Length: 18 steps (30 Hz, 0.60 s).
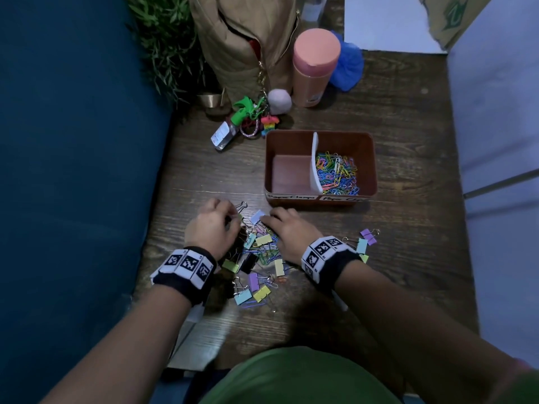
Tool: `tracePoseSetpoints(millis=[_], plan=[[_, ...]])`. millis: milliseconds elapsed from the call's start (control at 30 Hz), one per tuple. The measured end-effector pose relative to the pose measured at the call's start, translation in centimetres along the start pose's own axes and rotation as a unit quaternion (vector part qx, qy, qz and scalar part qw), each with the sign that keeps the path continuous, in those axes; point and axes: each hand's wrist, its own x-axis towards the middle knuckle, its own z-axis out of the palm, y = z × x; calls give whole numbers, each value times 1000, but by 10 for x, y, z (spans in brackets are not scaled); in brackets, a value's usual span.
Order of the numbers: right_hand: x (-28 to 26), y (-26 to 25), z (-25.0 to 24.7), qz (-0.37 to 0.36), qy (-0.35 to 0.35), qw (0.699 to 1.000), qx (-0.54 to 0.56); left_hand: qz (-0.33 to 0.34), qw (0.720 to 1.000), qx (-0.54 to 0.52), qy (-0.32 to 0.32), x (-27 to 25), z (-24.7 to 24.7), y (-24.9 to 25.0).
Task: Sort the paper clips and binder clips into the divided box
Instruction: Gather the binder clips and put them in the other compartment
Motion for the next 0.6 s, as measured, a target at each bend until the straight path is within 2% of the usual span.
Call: tracePoseSetpoints(millis=[100, 200, 300, 367, 467, 600], plan=[[-10, 9, 5, 28, 53, 997, 56, 69, 994, 24, -83, -7, 19, 11], [-25, 18, 14, 3, 34, 999, 19, 95, 982, 51, -152, -10, 35, 17], [-31, 16, 19, 3, 14, 1000, 7, 94, 981, 57, -157, -10, 43, 21], [-29, 10, 17, 8, 42, 999, 11, 102, 979, 65, -162, -11, 44, 25], [-24, 5, 13, 22, 72, 996, 56, 131, 973, 78, -174, -14, 45, 29], [-24, 14, 14, 14, 49, 996, 76, 180, 959, 99, -193, -17, 48, 28]])
